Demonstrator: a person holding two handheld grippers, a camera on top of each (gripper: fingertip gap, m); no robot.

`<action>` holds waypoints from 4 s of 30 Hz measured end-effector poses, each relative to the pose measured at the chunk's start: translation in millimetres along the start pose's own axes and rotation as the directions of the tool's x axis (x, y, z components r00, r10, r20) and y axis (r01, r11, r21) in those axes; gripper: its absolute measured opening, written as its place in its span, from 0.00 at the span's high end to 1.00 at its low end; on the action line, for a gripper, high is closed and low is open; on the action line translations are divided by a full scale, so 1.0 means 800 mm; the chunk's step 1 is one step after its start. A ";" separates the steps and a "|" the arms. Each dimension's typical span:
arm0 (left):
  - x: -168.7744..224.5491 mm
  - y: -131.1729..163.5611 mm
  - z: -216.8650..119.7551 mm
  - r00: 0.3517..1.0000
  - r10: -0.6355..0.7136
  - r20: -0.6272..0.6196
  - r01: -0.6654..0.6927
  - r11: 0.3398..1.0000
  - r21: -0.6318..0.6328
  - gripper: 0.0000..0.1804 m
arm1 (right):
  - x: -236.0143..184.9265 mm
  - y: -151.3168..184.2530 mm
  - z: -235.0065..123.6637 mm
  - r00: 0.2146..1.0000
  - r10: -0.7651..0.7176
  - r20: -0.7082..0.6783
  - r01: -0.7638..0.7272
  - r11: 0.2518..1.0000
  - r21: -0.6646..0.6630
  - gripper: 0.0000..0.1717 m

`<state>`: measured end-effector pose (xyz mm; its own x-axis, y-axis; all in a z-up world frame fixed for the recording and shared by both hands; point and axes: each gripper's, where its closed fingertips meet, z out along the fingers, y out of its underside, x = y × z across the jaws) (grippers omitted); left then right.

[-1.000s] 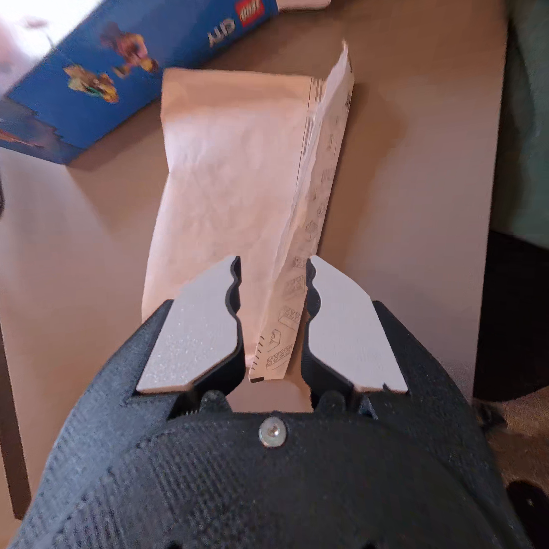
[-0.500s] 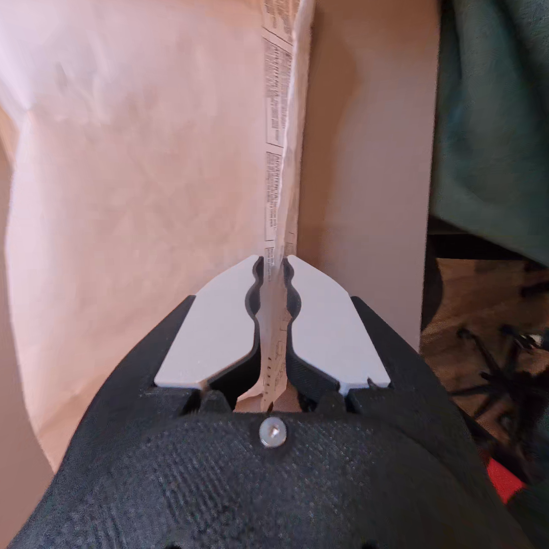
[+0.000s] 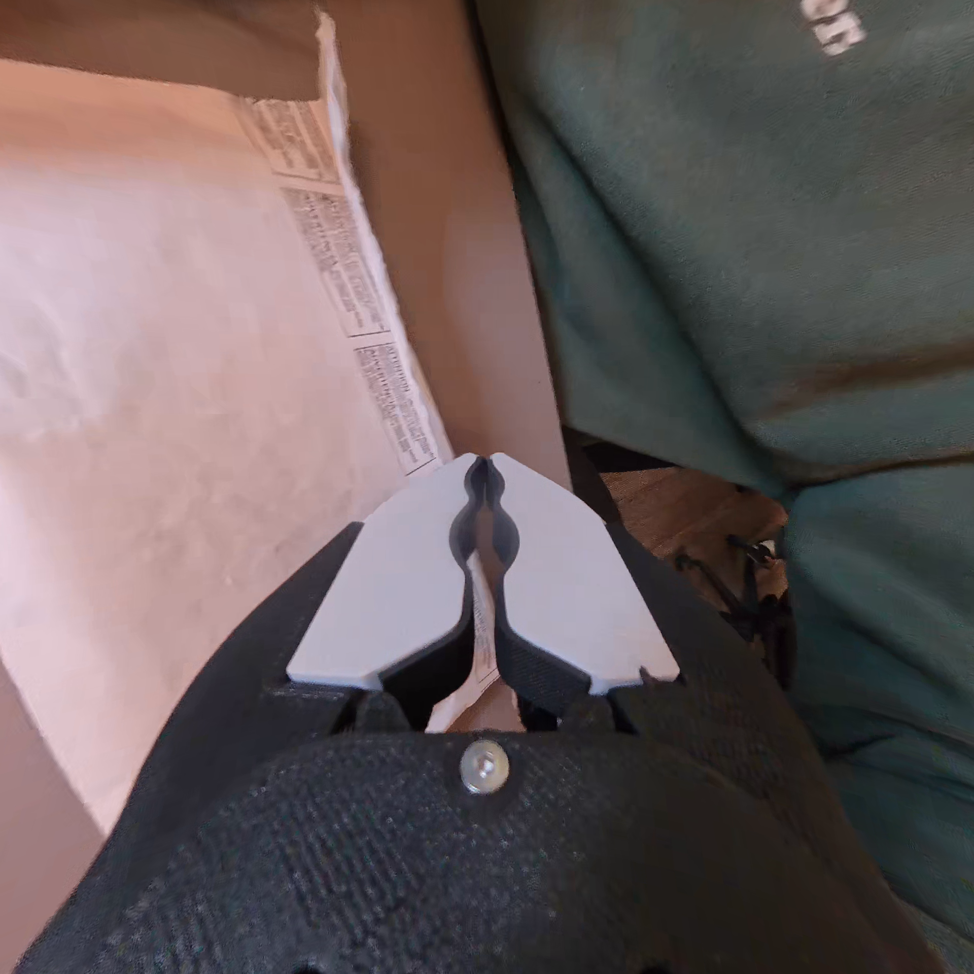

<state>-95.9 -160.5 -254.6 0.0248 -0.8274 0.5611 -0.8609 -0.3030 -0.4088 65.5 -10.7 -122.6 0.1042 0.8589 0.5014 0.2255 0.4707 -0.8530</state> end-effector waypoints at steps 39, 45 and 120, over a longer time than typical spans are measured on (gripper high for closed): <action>-0.045 -0.074 -0.089 0.418 0.017 0.908 -0.032 0.999 -0.004 1.00 | -0.040 -0.058 0.032 0.974 -0.201 0.106 0.200 0.980 0.014 0.96; -0.052 -0.117 -0.095 0.462 -0.069 0.884 -0.106 0.985 0.133 1.00 | -0.069 -0.078 0.099 0.892 -0.378 0.249 0.402 0.914 -0.052 0.96; -0.076 0.012 -0.135 0.576 0.133 0.807 -0.044 0.990 -0.131 0.94 | -0.063 0.035 0.171 0.661 -0.284 0.694 0.580 0.781 -0.233 0.91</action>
<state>-160.2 -62.0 -214.6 0.3101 -0.8980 -0.3121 -0.9204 -0.2014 -0.3351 -66.3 -13.0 -191.2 -0.6676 0.5744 0.4736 0.4617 0.8185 -0.3419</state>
